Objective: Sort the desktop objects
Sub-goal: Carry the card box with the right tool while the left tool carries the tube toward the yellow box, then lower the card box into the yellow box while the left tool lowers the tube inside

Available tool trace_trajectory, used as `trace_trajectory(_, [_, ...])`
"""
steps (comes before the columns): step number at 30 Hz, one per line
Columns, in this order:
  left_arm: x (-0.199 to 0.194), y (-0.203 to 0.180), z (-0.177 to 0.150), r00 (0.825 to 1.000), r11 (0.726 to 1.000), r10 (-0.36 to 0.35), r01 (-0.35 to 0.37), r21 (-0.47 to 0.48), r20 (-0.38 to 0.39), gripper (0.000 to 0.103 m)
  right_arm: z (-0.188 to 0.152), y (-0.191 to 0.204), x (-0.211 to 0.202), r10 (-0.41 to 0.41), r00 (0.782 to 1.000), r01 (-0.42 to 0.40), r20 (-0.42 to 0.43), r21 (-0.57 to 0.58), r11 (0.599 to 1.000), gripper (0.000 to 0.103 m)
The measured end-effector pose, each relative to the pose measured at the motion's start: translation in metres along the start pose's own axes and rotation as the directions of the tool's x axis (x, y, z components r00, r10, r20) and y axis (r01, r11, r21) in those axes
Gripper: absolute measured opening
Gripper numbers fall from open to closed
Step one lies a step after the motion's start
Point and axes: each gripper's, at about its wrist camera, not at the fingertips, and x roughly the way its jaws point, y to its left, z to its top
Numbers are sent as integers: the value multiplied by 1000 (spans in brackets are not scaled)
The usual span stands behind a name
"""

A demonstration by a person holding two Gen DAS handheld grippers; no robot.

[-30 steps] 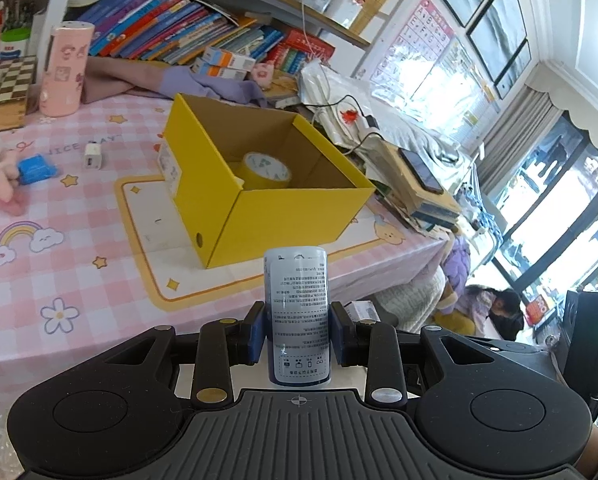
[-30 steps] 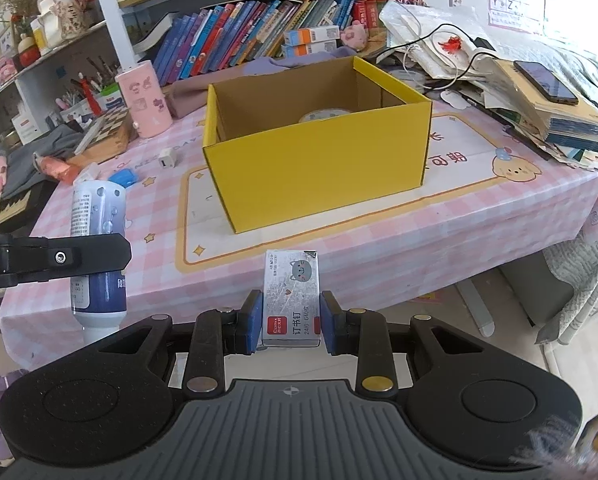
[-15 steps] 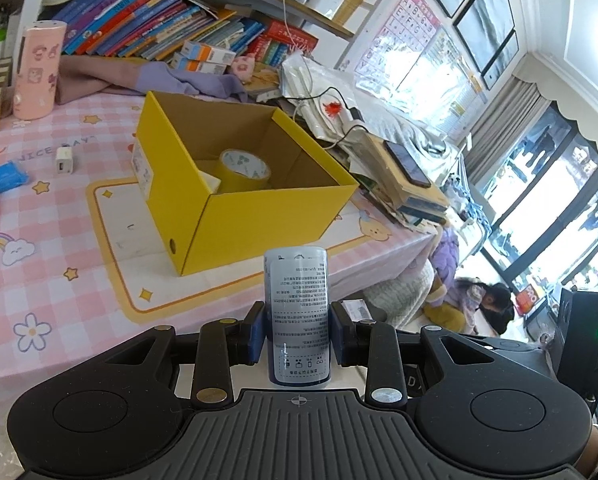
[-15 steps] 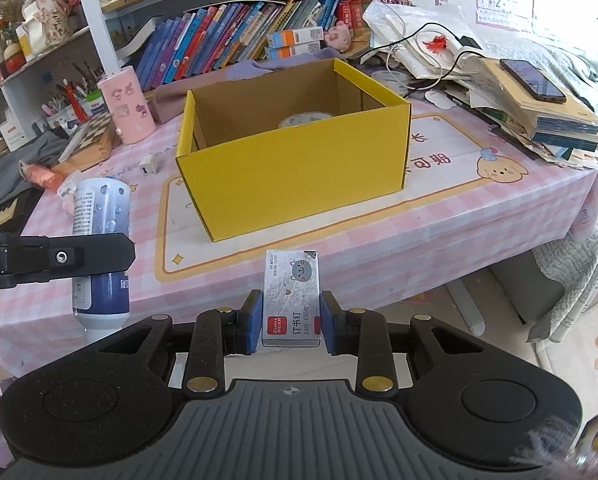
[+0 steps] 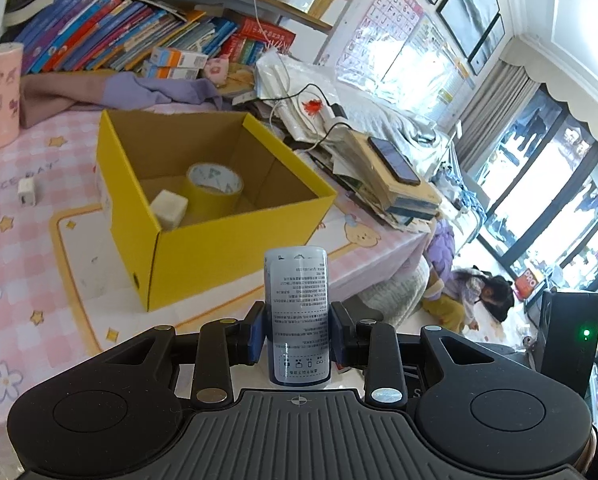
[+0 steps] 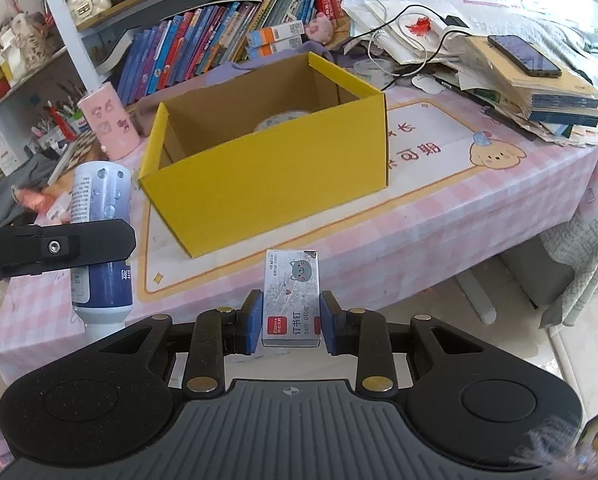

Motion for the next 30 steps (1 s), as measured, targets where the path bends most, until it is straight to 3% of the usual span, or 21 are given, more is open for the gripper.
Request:
trace_trajectory(5, [8,-7,15,999,1000,19,-19,11,33,32,25,-14,7,21,999,-21,28,-7,1000,27])
trace_trajectory(11, [17,-11,43,990,998,56,-53,-25,129,32,67,-24,14,70,995,-64,76,-73,995,27])
trace_trajectory(22, [26,-9,87,945,980,199,-183,-84,261,32,148,-32,32,199,967,-157,160,-240,958,27])
trace_trajectory(30, [47,0,96,907,951,306,-276,-143,289,32,174,-29,65,261,959,-208,110,-349,914,27])
